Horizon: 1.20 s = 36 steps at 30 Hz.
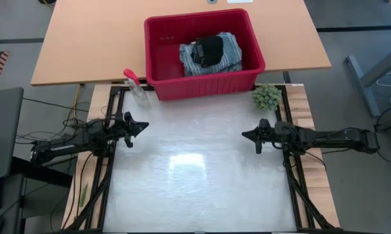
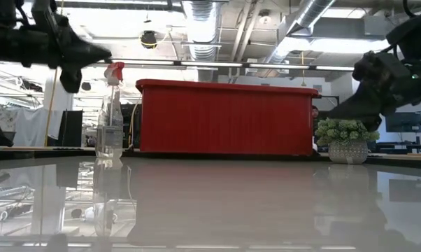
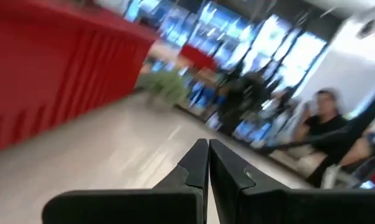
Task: Fold Laundry from Bin
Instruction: Return to Home Position
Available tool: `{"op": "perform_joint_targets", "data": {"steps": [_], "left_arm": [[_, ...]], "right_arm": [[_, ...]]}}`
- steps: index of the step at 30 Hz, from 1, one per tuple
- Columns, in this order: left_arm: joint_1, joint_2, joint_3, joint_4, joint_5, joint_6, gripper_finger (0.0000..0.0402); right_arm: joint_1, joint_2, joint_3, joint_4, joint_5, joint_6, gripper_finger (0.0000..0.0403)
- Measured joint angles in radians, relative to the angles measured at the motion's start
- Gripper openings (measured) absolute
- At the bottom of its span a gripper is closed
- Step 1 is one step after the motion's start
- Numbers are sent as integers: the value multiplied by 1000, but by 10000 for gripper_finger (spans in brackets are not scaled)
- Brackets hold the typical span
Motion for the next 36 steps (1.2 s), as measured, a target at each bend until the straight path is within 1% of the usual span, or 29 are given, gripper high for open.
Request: {"op": "perform_joint_targets", "data": {"steps": [3, 5, 8, 10, 18, 25, 36], "left_arm": [[0, -7, 0, -140, -39, -34, 0], [0, -15, -1, -201, -45, -68, 0], [0, -43, -1, -252, -11, -84, 0], [-1, -64, -1, -262, -1, -84, 0], [-1, -59, 0, -267, -2, -46, 0], [-1, -49, 0, -268, -7, -73, 0], [-1, -49, 0, -268, -8, -74, 0]], "right_arm": [[0, -1, 0, -5, -9, -18, 23], [0, 0, 0, -18, -10, -36, 24], [0, 0, 0, -45, -9, -70, 24], [0, 0, 0, -51, -9, -83, 24], [-11, -1, 0, -50, -7, -85, 24], [-34, 0, 0, -50, -3, 43, 30], [-33, 1, 1, -50, -2, 46, 40]]}}
